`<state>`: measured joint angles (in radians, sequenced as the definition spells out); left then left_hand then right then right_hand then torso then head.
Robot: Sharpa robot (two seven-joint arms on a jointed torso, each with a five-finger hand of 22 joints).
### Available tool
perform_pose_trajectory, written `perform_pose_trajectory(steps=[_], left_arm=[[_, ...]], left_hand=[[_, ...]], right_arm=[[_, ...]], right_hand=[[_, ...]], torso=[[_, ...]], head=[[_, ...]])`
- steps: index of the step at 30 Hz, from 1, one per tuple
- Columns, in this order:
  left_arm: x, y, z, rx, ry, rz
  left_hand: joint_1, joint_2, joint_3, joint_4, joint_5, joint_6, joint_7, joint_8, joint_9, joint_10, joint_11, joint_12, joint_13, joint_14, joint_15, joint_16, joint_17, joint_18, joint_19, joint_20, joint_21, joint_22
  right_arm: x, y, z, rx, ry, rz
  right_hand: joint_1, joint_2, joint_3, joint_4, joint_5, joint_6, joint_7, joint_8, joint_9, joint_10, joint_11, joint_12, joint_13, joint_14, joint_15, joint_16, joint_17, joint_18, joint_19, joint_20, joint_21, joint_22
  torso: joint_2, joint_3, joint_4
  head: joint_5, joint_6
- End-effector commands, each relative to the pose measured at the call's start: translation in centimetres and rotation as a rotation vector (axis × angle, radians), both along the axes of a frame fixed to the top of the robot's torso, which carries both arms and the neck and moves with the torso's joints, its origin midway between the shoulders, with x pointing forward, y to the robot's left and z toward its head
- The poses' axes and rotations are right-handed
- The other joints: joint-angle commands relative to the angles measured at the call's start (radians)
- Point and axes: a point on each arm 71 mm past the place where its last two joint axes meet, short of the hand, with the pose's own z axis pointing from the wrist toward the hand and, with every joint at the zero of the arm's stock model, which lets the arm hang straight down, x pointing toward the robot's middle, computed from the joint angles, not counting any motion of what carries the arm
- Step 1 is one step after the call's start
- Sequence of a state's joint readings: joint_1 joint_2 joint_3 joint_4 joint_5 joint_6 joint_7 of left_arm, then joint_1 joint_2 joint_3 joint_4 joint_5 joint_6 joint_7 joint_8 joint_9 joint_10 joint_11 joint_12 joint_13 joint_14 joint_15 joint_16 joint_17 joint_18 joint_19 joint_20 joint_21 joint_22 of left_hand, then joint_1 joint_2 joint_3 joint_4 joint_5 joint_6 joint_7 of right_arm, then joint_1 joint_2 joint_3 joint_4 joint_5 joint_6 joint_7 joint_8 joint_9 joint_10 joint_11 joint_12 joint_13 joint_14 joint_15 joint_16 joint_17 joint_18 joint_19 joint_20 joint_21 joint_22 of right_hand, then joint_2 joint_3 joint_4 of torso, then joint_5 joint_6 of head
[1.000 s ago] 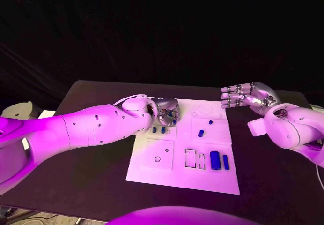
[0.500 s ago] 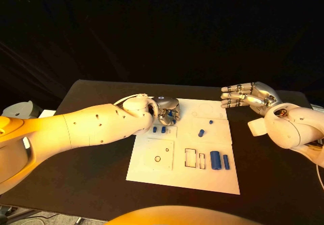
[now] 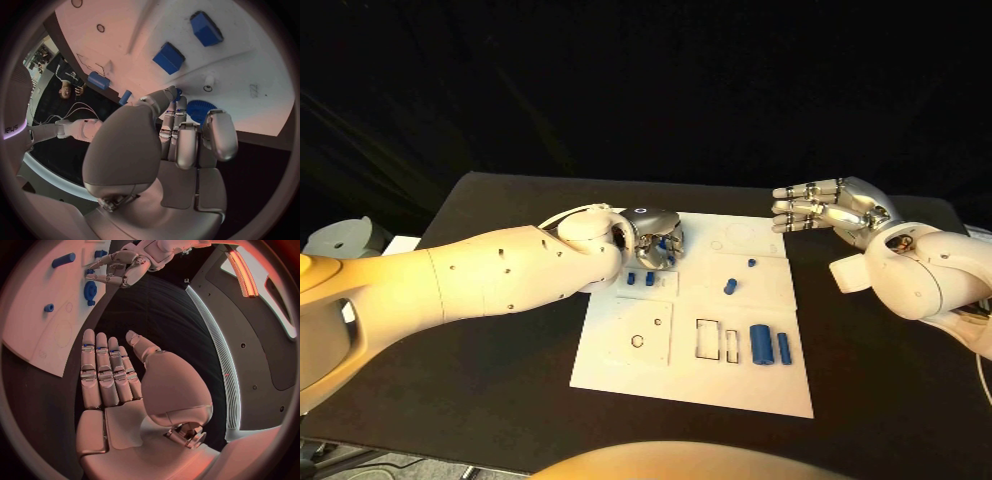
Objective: Assemble the parts on the task board
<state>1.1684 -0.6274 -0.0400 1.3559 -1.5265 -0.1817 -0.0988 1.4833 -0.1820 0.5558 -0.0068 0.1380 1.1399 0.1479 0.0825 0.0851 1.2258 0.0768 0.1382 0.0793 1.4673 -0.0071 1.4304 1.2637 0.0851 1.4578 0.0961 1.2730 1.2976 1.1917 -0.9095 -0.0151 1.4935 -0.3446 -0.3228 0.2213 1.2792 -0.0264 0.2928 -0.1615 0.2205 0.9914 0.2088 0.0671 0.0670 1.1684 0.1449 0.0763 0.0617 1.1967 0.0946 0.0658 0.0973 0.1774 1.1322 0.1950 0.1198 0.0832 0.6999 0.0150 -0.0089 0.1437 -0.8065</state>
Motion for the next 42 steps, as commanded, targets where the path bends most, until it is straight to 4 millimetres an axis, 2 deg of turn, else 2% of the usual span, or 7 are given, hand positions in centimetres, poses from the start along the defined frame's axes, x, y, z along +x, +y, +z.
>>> perform_pose_trajectory(steps=[1,13,17,24,31,42], left_arm=[[-0.2,0.1,0.7,-0.044,-0.021,0.006],[-1.0,1.9,2.5,-0.076,-0.035,0.034],[-1.1,2.7,2.7,-0.075,-0.024,0.047],[-1.0,3.8,2.5,-0.063,-0.006,0.074],[-0.7,4.3,2.0,-0.051,0.012,0.092],[-0.6,4.7,1.4,-0.03,0.041,0.101]], left_hand=[[-0.012,0.001,0.006,0.001,0.001,0.009,0.0,0.001,0.0,0.004,-0.001,-0.002,-0.001,0.038,-0.001,0.003,-0.002,-0.01,0.007,-0.003,0.003,0.001],[-0.017,0.001,0.006,0.0,0.001,0.012,-0.001,0.001,-0.001,0.008,-0.002,-0.004,-0.001,0.039,-0.001,0.003,-0.002,-0.011,0.008,-0.004,0.007,0.004],[-0.017,0.001,0.006,0.0,0.001,0.012,-0.001,0.001,-0.001,0.008,-0.002,-0.004,-0.001,0.039,-0.001,0.003,-0.002,-0.011,0.008,-0.004,0.007,0.004],[-0.018,0.0,0.005,0.0,0.001,0.013,-0.002,0.001,-0.001,0.01,-0.003,-0.005,-0.001,0.038,-0.001,0.003,-0.002,-0.011,0.009,-0.004,0.008,0.006],[-0.019,0.0,0.005,-0.001,0.001,0.014,-0.002,0.001,-0.001,0.011,-0.003,-0.005,-0.001,0.039,-0.002,0.003,-0.002,-0.011,0.009,-0.004,0.007,0.005],[-0.02,-0.001,0.006,-0.001,0.001,0.014,-0.002,0.0,-0.001,0.011,-0.003,-0.007,-0.001,0.038,-0.002,0.001,-0.006,-0.011,0.008,-0.004,0.006,0.004]], right_arm=[[-0.1,0.2,0.0,0.006,-0.005,0.02],[0.0,0.1,0.0,0.005,-0.006,0.019],[0.0,0.1,0.0,0.005,-0.006,0.018],[0.0,0.2,0.0,0.006,-0.006,0.019],[0.0,0.2,0.0,0.006,-0.006,0.021],[-0.1,0.2,0.0,0.007,-0.006,0.021]], right_hand=[[-0.011,0.0,0.004,-0.001,0.005,0.0,0.004,-0.003,-0.001,-0.004,-0.001,-0.002,-0.001,0.0,0.002,-0.001,-0.001,0.006,0.006,0.001,-0.003,-0.001],[-0.011,0.0,0.004,-0.001,0.005,0.0,0.004,-0.003,-0.001,-0.004,-0.001,-0.002,-0.001,0.0,0.002,-0.001,-0.001,0.006,0.006,0.001,-0.003,-0.001],[-0.011,0.0,0.004,-0.001,0.005,0.0,0.004,-0.003,-0.001,-0.004,-0.001,-0.002,-0.001,0.0,0.002,-0.001,-0.001,0.006,0.006,0.001,-0.003,-0.001],[-0.011,0.0,0.004,-0.001,0.005,0.0,0.004,-0.003,-0.001,-0.004,-0.001,-0.002,-0.001,0.0,0.002,-0.001,-0.001,0.006,0.006,0.001,-0.003,-0.001],[-0.011,0.0,0.004,-0.001,0.005,0.0,0.004,-0.003,-0.001,-0.004,-0.001,-0.002,-0.001,0.0,0.002,-0.001,-0.001,0.006,0.006,0.001,-0.003,-0.001],[-0.011,0.0,0.004,-0.001,0.005,0.0,0.004,-0.003,-0.001,-0.004,-0.001,-0.002,-0.001,0.0,0.002,-0.001,-0.001,0.006,0.006,0.001,-0.003,-0.001]], torso=[[0.0,-0.0002,0.0006],[0.0,-0.0008,0.0001],[0.0,0.0001,0.0006],[0.001,-0.0009,0.001],[0.003,-0.0014,-0.0019],[0.002,0.0003,-0.0021]], head=[[0.0,0.002],[0.006,0.006],[0.007,0.007],[0.01,0.007],[0.011,0.005],[0.011,0.002]])
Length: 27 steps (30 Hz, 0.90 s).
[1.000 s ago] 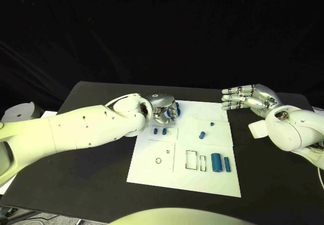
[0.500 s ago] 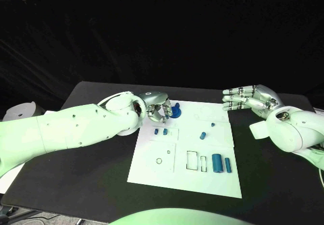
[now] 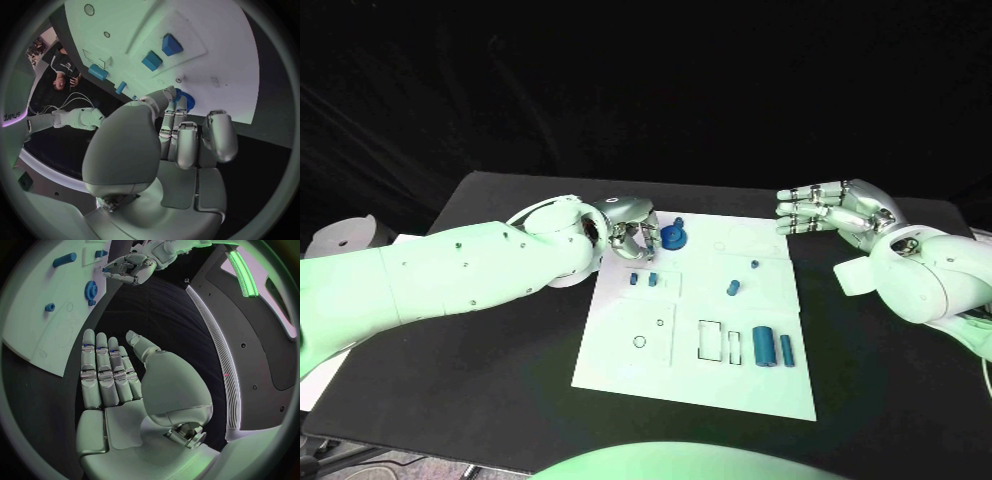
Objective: Assemble the parts on the task board
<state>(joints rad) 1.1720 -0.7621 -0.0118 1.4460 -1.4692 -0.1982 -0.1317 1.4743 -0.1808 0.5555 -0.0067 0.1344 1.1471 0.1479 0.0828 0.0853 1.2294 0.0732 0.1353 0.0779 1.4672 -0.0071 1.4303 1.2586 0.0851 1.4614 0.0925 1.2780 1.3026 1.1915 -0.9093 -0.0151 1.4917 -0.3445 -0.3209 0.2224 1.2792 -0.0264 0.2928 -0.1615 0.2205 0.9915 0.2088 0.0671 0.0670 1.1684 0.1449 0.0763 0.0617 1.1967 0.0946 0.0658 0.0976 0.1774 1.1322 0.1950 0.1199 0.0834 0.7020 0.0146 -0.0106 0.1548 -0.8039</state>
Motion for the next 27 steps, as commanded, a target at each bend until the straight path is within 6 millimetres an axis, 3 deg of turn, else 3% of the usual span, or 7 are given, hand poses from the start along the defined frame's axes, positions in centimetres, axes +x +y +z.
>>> perform_pose_trajectory(steps=[1,27], left_arm=[[-0.06,-0.09,-0.26,0.013,0.034,-0.004],[-0.03,-0.19,-0.87,0.032,0.069,-0.011]], left_hand=[[-0.011,-0.002,0.006,-0.001,0.004,0.007,-0.002,0.0,-0.001,0.007,0.001,-0.004,0.001,0.038,-0.002,0.001,-0.001,-0.011,0.004,-0.001,0.001,-0.001],[-0.012,-0.002,0.007,-0.003,0.005,0.007,-0.003,-0.001,-0.002,0.008,0.0,-0.006,0.001,0.037,-0.002,0.0,-0.004,-0.01,0.003,-0.001,-0.002,-0.003]], right_arm=[[-0.07,0.19,0.04,0.006,-0.006,0.021],[-0.04,0.28,0.03,0.007,-0.007,0.024]], right_hand=[[-0.011,0.0,0.004,-0.001,0.005,0.0,0.004,-0.003,-0.001,-0.004,-0.001,-0.002,-0.001,0.0,0.002,-0.001,-0.002,0.006,0.006,0.001,-0.003,-0.001],[-0.011,0.0,0.004,-0.001,0.005,0.0,0.004,-0.003,-0.001,-0.004,-0.001,-0.002,-0.001,0.0,0.002,-0.001,-0.002,0.006,0.006,0.001,-0.003,-0.001]], torso=[[-0.001,0.0006,-0.0001],[0.0,-0.0006,0.0003]], head=[[0.0,-0.002],[0.001,-0.005]])
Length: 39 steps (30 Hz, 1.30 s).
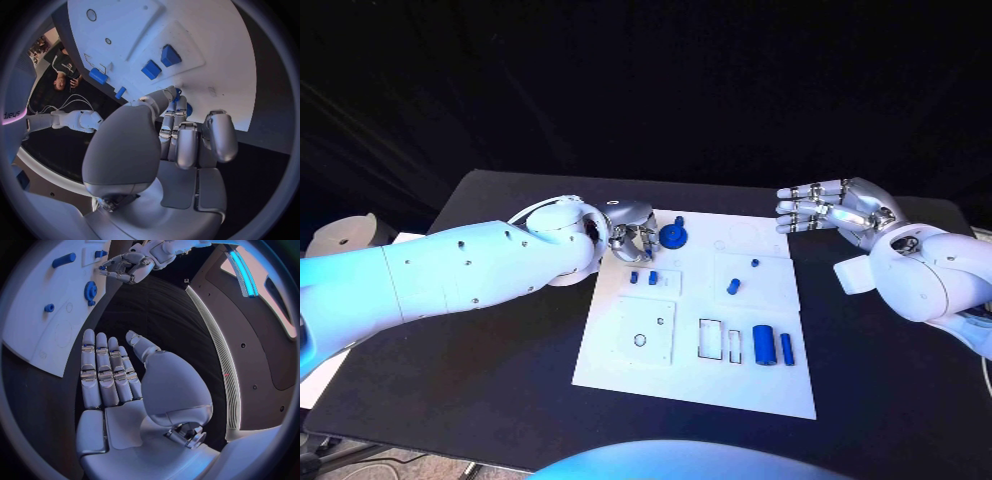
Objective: Assemble the parts on the task board
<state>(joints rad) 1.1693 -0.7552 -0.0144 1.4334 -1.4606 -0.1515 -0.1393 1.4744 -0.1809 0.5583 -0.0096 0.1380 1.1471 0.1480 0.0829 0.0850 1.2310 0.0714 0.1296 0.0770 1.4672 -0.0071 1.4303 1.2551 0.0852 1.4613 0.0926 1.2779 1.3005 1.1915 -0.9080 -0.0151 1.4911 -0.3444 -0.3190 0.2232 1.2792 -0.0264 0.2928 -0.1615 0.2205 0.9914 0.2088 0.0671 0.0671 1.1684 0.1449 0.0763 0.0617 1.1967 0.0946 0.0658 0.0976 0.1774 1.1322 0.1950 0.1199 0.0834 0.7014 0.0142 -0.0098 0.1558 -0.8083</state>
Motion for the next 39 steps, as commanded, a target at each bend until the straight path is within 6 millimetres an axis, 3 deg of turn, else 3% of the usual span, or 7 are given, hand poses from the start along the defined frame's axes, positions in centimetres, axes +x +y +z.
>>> perform_pose_trajectory(steps=[1,18,39], left_arm=[[-0.09,-0.24,-0.23,0.007,0.023,-0.01],[-0.15,-0.34,-0.4,0.01,0.031,-0.015],[-0.13,-0.58,-1.18,0.024,0.055,-0.012]], left_hand=[[-0.012,-0.002,0.004,0.0,0.002,0.007,-0.003,-0.001,-0.001,0.006,0.002,0.0,0.002,0.037,-0.002,0.0,-0.001,-0.01,0.003,-0.001,-0.002,-0.001],[-0.012,-0.001,0.005,-0.001,0.002,0.008,-0.003,-0.002,-0.002,0.007,0.002,-0.001,0.002,0.037,-0.002,0.0,-0.001,-0.01,0.003,-0.001,-0.001,-0.001],[-0.014,-0.002,0.006,-0.002,0.002,0.008,-0.003,-0.002,-0.002,0.008,0.002,-0.003,0.002,0.037,-0.002,0.0,0.0,-0.01,0.002,-0.001,-0.003,-0.002]], right_arm=[[-0.05,0.22,0.04,0.006,-0.007,0.021],[-0.02,0.29,0.02,0.007,-0.007,0.023],[-0.03,0.33,-0.06,0.007,-0.006,0.025]], right_hand=[[-0.011,0.0,0.004,-0.001,0.005,0.0,0.004,-0.003,-0.001,-0.004,-0.001,-0.002,-0.001,0.0,0.002,-0.001,-0.002,0.006,0.006,0.001,-0.003,-0.002],[-0.011,0.0,0.004,-0.001,0.005,0.0,0.004,-0.003,-0.001,-0.004,-0.001,-0.002,-0.001,0.0,0.002,-0.001,-0.002,0.006,0.006,0.001,-0.003,-0.002],[-0.011,0.0,0.004,-0.001,0.005,0.0,0.004,-0.003,-0.001,-0.004,-0.001,-0.002,-0.001,0.0,0.002,-0.001,-0.002,0.006,0.006,0.001,-0.003,-0.002]], torso=[[0.0,-0.0005,-0.0009],[0.0,0.0011,-0.0005],[0.0,-0.0004,-0.0005]], head=[[0.0,0.0],[0.002,-0.002],[-0.002,-0.007]])
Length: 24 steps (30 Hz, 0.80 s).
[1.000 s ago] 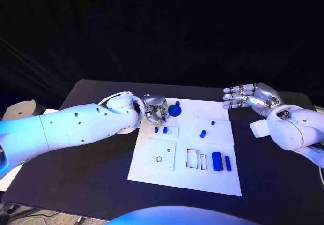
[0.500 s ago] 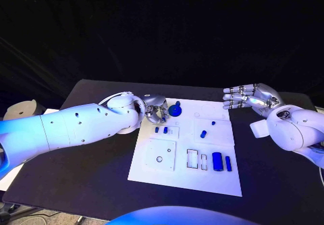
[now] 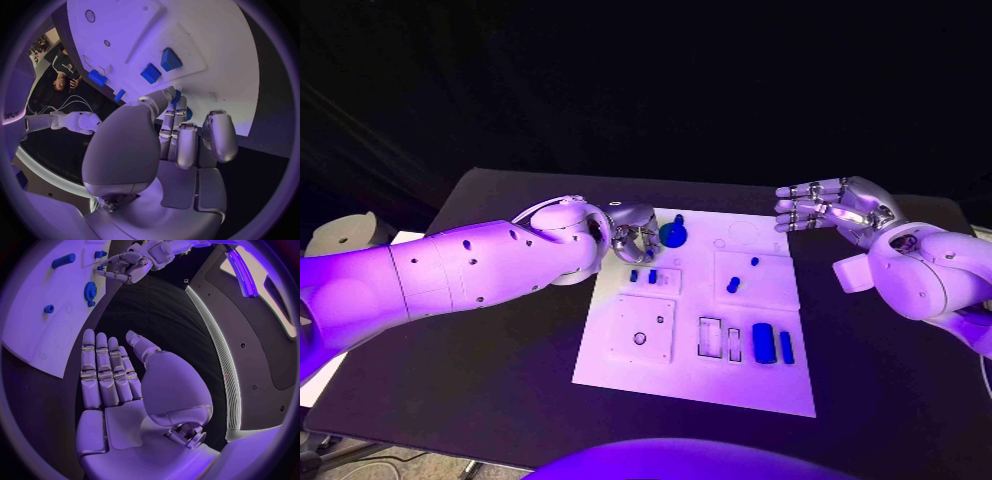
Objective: Assemble the parts on the task board
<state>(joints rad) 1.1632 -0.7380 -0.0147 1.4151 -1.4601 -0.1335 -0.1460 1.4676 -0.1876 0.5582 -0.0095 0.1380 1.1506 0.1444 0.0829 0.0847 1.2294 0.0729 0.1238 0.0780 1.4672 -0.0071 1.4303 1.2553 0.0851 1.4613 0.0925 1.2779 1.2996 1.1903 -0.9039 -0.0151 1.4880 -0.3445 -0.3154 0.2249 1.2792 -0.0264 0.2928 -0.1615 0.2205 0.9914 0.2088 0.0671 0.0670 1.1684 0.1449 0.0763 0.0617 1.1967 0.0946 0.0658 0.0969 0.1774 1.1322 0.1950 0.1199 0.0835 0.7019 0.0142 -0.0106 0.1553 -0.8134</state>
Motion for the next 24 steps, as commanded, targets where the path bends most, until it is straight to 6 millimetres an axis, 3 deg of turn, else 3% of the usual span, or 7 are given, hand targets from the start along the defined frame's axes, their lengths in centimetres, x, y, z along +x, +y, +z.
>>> perform_pose_trajectory(steps=[1,15,24], left_arm=[[-0.29,-0.27,-0.62,0.012,0.034,-0.013],[-0.31,-0.22,-0.74,0.019,0.041,-0.005],[-0.21,0.03,-0.78,0.024,0.042,0.014]], left_hand=[[-0.007,0.004,0.006,-0.002,0.002,0.005,0.0,-0.002,-0.002,0.009,0.0,0.003,0.001,0.037,-0.002,0.0,0.0,-0.01,0.003,-0.001,-0.003,-0.001],[-0.024,-0.004,0.007,-0.004,0.001,-0.003,0.004,-0.012,-0.007,-0.003,0.005,-0.019,-0.003,0.035,0.001,-0.001,-0.004,-0.009,-0.002,0.0,-0.011,-0.006],[-0.068,-0.03,0.003,0.008,0.0,-0.067,0.015,-0.023,-0.021,-0.058,0.023,-0.062,-0.013,0.028,0.015,-0.014,-0.031,0.001,-0.02,0.011,-0.06,-0.046]], right_arm=[[-0.06,0.2,0.01,0.006,-0.006,0.021],[-0.08,0.25,-0.08,0.006,-0.004,0.022],[-0.09,0.22,-0.1,0.006,-0.003,0.021]], right_hand=[[-0.011,0.0,0.004,-0.001,0.005,0.0,0.004,-0.003,-0.001,-0.004,-0.001,-0.002,-0.001,0.0,0.002,-0.001,-0.001,0.006,0.006,0.001,-0.003,-0.002],[-0.012,0.0,0.005,0.0,0.006,0.0,0.004,-0.003,-0.001,-0.004,-0.001,-0.002,-0.001,0.0,0.002,-0.001,-0.002,0.006,0.007,0.0,-0.004,-0.002],[-0.014,0.001,0.008,0.002,0.007,0.0,0.003,-0.004,-0.001,-0.004,-0.001,-0.001,-0.001,0.001,0.002,-0.001,-0.004,0.006,0.009,0.0,-0.006,-0.004]], torso=[[0.0,-0.0003,0.0006],[-0.001,0.0006,-0.0002],[-0.001,0.0008,0.0006]], head=[[-0.001,-0.002],[-0.001,-0.001],[-0.002,-0.001]])
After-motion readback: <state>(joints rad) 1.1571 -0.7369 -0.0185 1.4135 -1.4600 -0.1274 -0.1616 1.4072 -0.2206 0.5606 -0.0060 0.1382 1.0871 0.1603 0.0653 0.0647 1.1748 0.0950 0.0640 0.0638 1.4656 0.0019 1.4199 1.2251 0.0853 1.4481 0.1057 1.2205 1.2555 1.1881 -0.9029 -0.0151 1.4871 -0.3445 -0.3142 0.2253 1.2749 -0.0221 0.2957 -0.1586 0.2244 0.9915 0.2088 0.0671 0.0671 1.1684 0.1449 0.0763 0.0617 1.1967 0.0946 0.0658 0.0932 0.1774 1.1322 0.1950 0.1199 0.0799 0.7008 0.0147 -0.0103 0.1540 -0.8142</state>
